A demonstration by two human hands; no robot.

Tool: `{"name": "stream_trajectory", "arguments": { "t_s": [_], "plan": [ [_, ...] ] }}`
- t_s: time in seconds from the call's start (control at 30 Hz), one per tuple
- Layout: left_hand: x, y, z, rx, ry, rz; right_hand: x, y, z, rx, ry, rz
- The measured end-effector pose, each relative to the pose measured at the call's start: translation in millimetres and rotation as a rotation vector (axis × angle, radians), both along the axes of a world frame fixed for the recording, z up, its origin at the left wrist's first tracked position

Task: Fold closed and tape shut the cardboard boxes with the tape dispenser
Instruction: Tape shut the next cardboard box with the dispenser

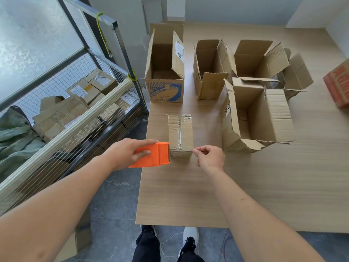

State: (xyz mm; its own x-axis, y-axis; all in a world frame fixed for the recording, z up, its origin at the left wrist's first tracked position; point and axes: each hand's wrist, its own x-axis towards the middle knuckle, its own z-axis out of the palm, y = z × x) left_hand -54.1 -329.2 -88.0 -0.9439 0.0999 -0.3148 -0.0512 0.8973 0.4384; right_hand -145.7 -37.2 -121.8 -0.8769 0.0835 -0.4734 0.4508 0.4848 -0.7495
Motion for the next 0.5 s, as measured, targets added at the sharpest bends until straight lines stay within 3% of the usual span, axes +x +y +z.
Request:
{"name": "stream_trajectory", "arguments": {
  "t_s": [0.37,0.5],
  "plan": [
    [-13,1,-9,0.029,-0.040,0.006,-9,8,-6,-0.186,-0.154,-0.075],
    [-18,0,-6,0.017,-0.051,-0.005,-12,11,-6,-0.032,-0.076,-0.026]
  ]
}}
